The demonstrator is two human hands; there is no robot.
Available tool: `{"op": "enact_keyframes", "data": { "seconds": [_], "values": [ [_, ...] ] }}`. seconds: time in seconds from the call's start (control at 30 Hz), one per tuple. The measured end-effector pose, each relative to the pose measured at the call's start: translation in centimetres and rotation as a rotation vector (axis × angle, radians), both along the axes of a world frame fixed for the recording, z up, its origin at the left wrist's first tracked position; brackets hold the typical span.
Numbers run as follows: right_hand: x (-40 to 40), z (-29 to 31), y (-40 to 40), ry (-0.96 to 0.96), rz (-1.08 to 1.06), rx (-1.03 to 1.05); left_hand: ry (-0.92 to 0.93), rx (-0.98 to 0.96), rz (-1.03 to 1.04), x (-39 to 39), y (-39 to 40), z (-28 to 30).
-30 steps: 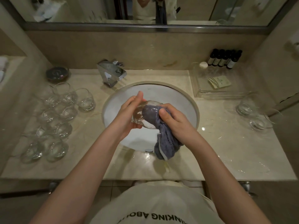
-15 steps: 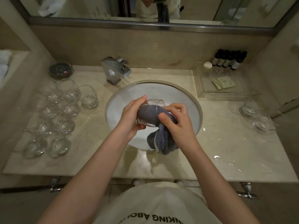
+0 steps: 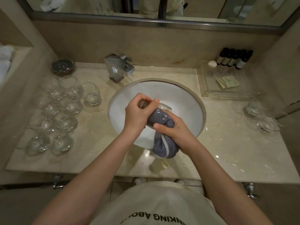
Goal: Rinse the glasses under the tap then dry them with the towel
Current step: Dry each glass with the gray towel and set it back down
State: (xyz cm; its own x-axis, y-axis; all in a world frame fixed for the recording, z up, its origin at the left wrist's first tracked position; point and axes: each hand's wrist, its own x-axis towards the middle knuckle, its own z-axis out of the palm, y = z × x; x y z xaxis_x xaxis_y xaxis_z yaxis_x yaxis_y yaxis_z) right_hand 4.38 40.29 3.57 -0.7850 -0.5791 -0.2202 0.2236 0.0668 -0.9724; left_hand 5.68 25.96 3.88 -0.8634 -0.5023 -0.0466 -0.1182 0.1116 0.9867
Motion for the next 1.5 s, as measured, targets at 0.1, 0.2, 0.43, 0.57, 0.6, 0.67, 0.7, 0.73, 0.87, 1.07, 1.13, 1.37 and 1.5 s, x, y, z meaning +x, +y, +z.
{"op": "enact_keyframes", "data": {
  "seconds": [0.1,0.2,0.43,0.57,0.6,0.67,0.7,0.73,0.87,1.07,1.13,1.37,1.5],
  "values": [
    [0.1,-0.4,0.2,-0.23,-0.003,-0.171,0.198,-0.189,-0.085,0.3,-0.1,-0.8],
    [0.3,-0.9,0.1,-0.257,-0.07,-0.194,0.134,-0.223,-0.169,0.2,-0.4,-0.4],
    [-0.4,-0.2,-0.2,0.028,-0.075,-0.076,-0.59,0.057,-0.297,-1.5,-2.5,1.7],
    [-0.5,0.0,-0.5,-0.186,-0.115,-0.178,-0.069,-0.156,-0.215,-0.7,-2.0,-0.4],
    [-0.6,0.1,-0.5,-0.217,-0.122,-0.196,0.065,-0.207,-0.218,-0.4,-2.1,-0.9],
    [-0.7,0.1,-0.7,-0.197,-0.124,-0.182,0.15,-0.234,-0.25,-0.1,-2.4,-1.5],
    [-0.7,0.1,-0.7,-0.155,-0.129,-0.154,0.103,-0.189,-0.264,-0.1,-2.6,-1.3],
    [-0.7,0.2,-0.8,-0.105,-0.134,-0.128,-0.003,-0.086,-0.265,-0.2,-2.6,-0.8],
    [-0.5,0.2,-0.9,0.018,-0.092,-0.085,-0.6,0.222,-0.218,-0.8,-3.2,1.3],
    [-0.4,0.1,-1.5,-0.463,-0.108,-0.273,-0.065,-0.434,-0.138,0.7,-2.6,-0.2],
    [-0.3,-0.1,-1.5,-0.543,-0.114,-0.344,0.073,-0.569,-0.199,1.1,-2.9,-0.6],
    [0.4,-0.6,-2.3,-0.207,-0.18,-0.2,-0.517,0.052,-0.286,-0.3,-4.5,1.6],
    [0.8,-0.9,-3.3,-0.254,-0.178,-0.242,-0.373,-0.024,-0.209,-0.2,-4.8,0.6]
  ]
}}
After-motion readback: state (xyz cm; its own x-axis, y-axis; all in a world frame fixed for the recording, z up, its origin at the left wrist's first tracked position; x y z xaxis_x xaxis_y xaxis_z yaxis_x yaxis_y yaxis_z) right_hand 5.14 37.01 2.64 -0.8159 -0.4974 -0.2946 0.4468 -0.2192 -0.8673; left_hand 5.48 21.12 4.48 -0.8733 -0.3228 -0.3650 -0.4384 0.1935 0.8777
